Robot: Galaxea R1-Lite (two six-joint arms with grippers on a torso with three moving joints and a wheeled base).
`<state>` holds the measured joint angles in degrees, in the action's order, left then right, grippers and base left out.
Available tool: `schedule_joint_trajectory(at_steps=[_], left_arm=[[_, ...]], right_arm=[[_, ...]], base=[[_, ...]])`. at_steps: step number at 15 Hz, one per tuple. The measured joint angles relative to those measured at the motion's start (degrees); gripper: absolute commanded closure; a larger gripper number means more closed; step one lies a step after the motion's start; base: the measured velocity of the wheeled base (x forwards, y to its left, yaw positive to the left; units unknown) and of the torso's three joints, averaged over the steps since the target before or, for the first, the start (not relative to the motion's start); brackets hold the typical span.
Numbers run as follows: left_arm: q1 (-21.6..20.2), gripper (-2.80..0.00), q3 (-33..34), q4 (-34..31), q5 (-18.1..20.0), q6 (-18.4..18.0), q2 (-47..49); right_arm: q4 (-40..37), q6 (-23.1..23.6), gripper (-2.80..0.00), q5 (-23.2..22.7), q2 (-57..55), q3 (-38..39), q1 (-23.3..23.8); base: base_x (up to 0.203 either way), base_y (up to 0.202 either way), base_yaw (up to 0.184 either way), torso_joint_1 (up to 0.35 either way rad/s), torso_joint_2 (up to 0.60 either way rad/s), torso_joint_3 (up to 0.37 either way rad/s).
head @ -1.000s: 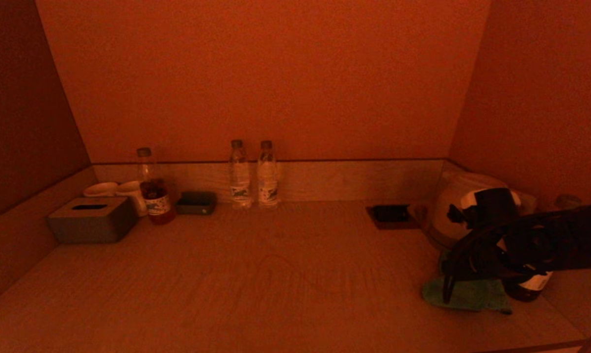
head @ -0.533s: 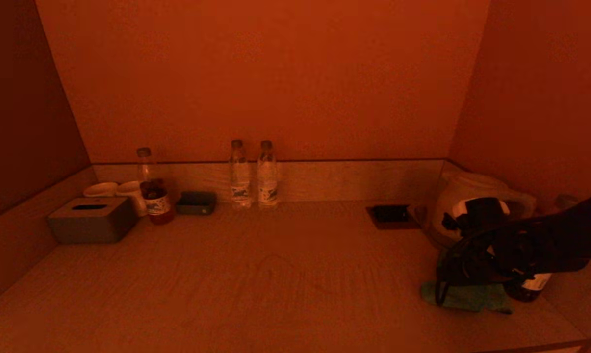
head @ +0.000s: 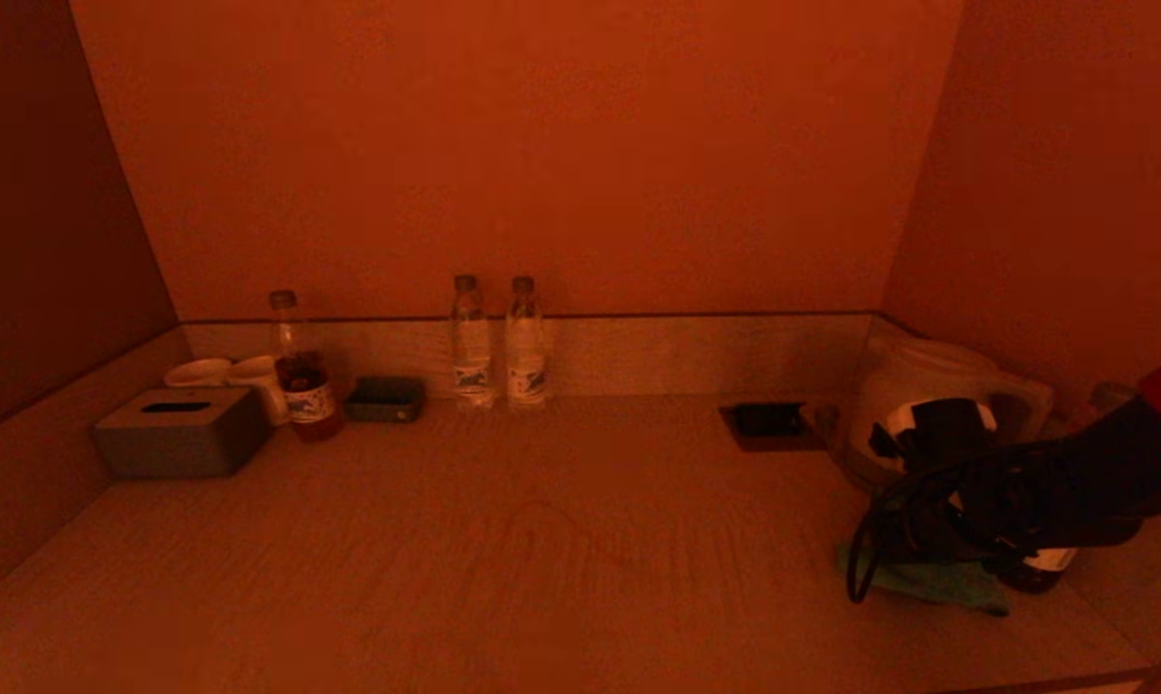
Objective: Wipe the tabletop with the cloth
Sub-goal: Pick up the tablecloth, then sweep the stains on the table
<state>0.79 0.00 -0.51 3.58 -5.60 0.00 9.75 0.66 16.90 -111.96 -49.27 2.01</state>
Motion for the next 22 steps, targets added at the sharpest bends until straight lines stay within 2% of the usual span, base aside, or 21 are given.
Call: schedule_joint_trajectory(at_steps=[6,11,17,19,22], left_arm=[[-0.05,0.0,0.0,0.0,0.0,0.0,0.0],[0.02,0.0,0.0,-0.01,-0.02,0.02,0.0],[-0.11,0.0,0.0,-0.01,0.02,0.03,0.0],[-0.05,0.0,0.0,-0.01,0.0,-0.02,0.0],[-0.05,0.0,0.0,0.0,0.0,0.0,0.0]], right_arm=[[0.9,0.22,0.0,-0.14,3.89,0.35,-1.27],[1.11,0.1,0.0,-0.22,11.55,0.4,-6.51],[2.75,0.46,0.0,-0.23,21.83,-5.26,-21.41],[2.7,0.57,0.0,-0.12,22.69,-7.64,-24.09],[2.73,0.71,0.0,-0.19,21.93,-10.95,-25.16]], base=[[0.0,0.0,0.0,0.0,0.0,0.0],[0.0,0.0,0.0,0.0,0.0,0.0],[0.0,0.0,0.0,0.0,0.0,0.0],[0.0,0.0,0.0,0.0,0.0,0.0],[0.0,0.0,0.0,0.0,0.0,0.0]])
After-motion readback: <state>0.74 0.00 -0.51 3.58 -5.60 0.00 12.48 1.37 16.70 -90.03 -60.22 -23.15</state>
